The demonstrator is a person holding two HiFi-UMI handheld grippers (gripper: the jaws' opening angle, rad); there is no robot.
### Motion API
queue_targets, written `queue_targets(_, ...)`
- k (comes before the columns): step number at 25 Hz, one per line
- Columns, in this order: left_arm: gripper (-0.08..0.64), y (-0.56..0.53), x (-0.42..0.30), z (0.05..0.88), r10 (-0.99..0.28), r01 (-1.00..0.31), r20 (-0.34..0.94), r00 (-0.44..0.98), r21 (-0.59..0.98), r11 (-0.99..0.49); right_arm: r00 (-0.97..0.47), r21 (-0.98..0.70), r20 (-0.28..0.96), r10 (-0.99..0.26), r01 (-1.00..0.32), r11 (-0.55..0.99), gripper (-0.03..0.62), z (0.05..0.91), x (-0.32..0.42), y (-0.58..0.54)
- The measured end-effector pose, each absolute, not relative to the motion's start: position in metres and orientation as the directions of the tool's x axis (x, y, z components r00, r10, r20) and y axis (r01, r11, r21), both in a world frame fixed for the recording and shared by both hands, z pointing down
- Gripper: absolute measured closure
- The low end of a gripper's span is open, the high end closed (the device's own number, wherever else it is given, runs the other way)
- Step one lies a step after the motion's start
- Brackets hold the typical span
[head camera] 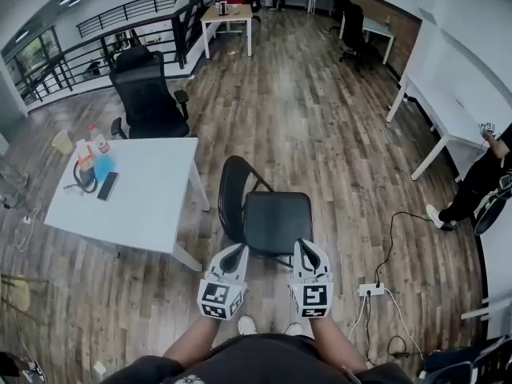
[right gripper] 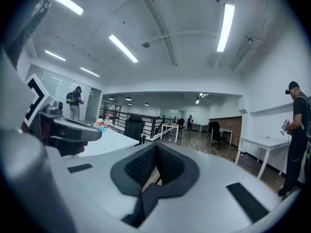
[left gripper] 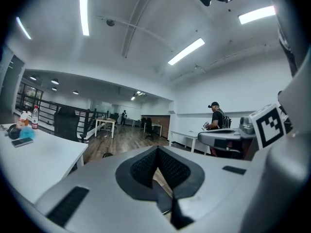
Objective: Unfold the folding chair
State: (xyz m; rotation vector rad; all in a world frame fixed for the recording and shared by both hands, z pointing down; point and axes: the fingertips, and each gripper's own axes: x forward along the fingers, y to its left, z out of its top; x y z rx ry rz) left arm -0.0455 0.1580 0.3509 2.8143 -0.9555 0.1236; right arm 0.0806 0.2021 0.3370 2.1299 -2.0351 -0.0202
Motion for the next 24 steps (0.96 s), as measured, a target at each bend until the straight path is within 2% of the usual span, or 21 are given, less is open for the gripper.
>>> queue_targets(18,0.555,0.233,-0.006,0.33,-0.649,-0.669,0.173,0.741,0.102,-0.736,-0.01,0.148,0.069,-0.998,-0.989,0.02,0.58,0.318,0.111,0.291)
queue_targets(24,0.555,0.232,0.008,0.32,-0.654,-0.665,0.134,0.744,0.057,-0.745,0.007,0.158,0.028,-1.0,-0.987,-0.003,0.578,0.314,0.128,0.291)
